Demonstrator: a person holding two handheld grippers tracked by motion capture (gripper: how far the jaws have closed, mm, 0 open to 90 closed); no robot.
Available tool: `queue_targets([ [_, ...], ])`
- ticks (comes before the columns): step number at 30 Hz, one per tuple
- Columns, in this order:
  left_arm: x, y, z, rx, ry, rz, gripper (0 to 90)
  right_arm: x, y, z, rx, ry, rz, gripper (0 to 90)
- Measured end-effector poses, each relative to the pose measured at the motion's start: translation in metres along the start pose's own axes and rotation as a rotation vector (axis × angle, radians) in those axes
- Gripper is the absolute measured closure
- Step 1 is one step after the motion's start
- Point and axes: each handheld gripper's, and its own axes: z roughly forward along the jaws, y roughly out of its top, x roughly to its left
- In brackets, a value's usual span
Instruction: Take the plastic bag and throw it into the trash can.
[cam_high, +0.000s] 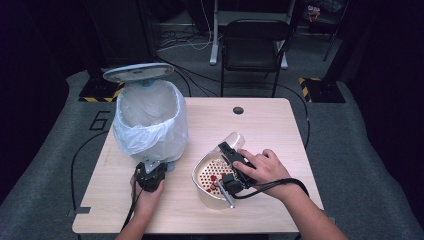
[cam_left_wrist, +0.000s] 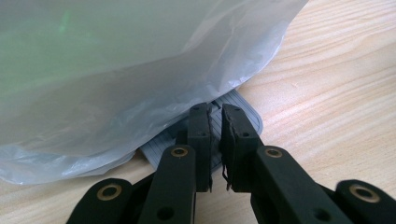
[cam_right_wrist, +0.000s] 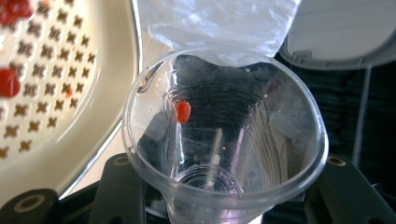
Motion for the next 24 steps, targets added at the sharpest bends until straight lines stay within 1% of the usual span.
queue_targets([
  [1,0.0,0.0,0.0,0.0,0.0,0.0,82.4,0.0,0.0,0.0,0.0,0.0,0.0,48.4],
  [2,0.0,0.0,0.0,-0.003,0.001,-0.001,82.4,-0.002,-0.003,0.001,-0.008,0.006,0.072,48.4],
  [3,0.0,0.0,0.0,-0.003,0.001,-0.001,82.4,-0.002,-0.003,0.001,-0.008,0.006,0.072,48.4],
  [4,0.0,0.0,0.0,-0.001,0.0,0.0,82.4,-0.004,-0.005,0.001,-0.018,0.014,0.097,48.4],
  [5,0.0,0.0,0.0,-0.005,0.001,0.001,82.4,-0.005,-0.007,0.001,-0.025,0.008,0.136,48.4],
  [6,0.0,0.0,0.0,-0.004,0.001,0.002,82.4,-0.007,-0.009,0.001,-0.032,0.018,0.183,48.4],
  [7,0.001,0.0,0.0,0.007,0.001,0.015,82.4,-0.007,-0.01,0.002,-0.033,0.021,0.207,48.4],
  [8,0.0,0.0,0.0,-0.003,-0.001,-0.002,82.4,-0.008,-0.011,0.002,-0.036,0.02,0.24,48.4],
  [9,-0.002,-0.001,0.001,-0.007,-0.01,-0.032,82.4,-0.012,-0.014,0.003,-0.047,0.034,0.312,48.4],
  [10,-0.005,-0.002,0.001,-0.01,-0.012,-0.076,82.4,-0.012,-0.014,0.003,-0.047,0.034,0.312,48.4],
  [11,-0.005,-0.001,0.001,-0.01,-0.012,-0.075,82.4,-0.013,-0.015,0.003,-0.057,0.04,0.354,48.4],
  [12,-0.005,-0.001,0.001,-0.01,-0.011,-0.075,82.5,-0.016,-0.017,0.004,-0.072,0.063,0.399,48.4],
  [13,-0.005,-0.001,0.001,-0.01,-0.012,-0.075,82.4,-0.018,-0.019,0.004,-0.081,0.072,0.439,48.4],
  [15,-0.005,-0.001,0.002,-0.011,-0.012,-0.076,82.4,-0.023,-0.022,0.005,-0.09,0.083,0.506,48.4],
  [16,-0.005,-0.002,0.002,-0.011,-0.012,-0.076,82.4,-0.027,-0.026,0.005,-0.105,0.091,0.576,48.4],
  [17,-0.005,-0.002,0.002,-0.011,-0.012,-0.076,82.5,-0.027,-0.026,0.005,-0.105,0.091,0.576,48.4],
  [18,-0.005,-0.002,0.002,-0.011,-0.013,-0.076,82.5,-0.029,-0.029,0.005,-0.118,0.089,0.601,48.4],
  [21,-0.005,-0.002,0.002,-0.011,-0.014,-0.077,82.4,-0.035,-0.033,0.005,-0.148,0.092,0.694,48.4],
  [22,-0.005,-0.002,0.001,-0.01,-0.014,-0.079,82.4,-0.037,-0.035,0.005,-0.158,0.091,0.717,48.4],
  [23,-0.005,-0.002,0.001,-0.01,-0.015,-0.079,82.4,-0.038,-0.036,0.005,-0.169,0.106,0.751,48.4],
  [24,-0.005,-0.002,0.001,-0.01,-0.015,-0.079,82.4,-0.041,-0.039,0.006,-0.193,0.117,0.798,48.4],
])
